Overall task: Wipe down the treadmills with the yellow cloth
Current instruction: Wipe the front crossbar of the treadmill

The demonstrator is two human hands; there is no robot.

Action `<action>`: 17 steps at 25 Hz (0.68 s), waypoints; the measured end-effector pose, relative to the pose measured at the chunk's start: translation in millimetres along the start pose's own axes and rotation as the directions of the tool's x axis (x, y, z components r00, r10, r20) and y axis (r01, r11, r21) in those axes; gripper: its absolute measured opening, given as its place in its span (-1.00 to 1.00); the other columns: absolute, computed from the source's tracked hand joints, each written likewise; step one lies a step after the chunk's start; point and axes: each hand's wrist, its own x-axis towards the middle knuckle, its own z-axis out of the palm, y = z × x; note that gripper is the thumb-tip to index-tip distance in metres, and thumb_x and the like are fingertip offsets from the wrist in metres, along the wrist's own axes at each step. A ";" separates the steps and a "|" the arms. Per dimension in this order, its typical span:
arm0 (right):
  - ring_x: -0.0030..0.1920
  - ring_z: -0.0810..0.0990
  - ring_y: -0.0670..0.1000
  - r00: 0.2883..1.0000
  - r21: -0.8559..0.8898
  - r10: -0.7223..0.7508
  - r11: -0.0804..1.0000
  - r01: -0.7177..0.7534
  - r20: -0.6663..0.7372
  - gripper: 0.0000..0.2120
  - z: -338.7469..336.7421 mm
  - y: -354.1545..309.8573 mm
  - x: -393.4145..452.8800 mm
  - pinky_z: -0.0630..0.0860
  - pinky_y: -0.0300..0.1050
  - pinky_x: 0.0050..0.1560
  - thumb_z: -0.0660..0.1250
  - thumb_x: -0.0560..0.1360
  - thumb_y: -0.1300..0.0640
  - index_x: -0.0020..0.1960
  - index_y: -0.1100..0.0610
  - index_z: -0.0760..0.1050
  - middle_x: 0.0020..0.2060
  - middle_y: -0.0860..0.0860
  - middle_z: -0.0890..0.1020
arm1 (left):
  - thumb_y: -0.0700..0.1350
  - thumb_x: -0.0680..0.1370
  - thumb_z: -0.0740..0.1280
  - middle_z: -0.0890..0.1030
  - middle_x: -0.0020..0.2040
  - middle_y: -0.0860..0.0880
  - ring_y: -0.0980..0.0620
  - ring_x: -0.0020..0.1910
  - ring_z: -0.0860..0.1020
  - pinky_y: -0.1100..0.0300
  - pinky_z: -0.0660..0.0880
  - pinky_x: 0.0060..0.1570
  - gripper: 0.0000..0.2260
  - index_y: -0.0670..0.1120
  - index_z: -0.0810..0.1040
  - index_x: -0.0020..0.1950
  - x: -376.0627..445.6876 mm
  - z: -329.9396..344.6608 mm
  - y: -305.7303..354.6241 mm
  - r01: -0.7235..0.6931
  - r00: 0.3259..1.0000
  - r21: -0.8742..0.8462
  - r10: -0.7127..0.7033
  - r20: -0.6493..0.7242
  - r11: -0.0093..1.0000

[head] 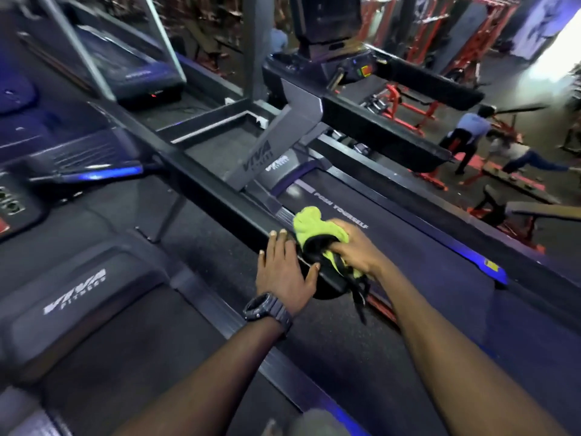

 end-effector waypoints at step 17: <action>-0.06 0.59 -0.11 0.936 0.503 -0.186 0.864 0.011 0.299 -0.52 14.2 63.9 59.1 0.49 -0.23 -0.01 0.20 0.36 0.44 0.08 -0.06 0.53 -0.08 -0.08 0.67 | -0.08 0.57 0.07 0.07 0.59 -0.02 0.04 0.58 -0.07 0.24 -0.08 0.53 -0.49 -0.19 0.23 0.52 12.0 61.4 85.6 0.428 0.770 -0.422 -0.567 -0.293 0.799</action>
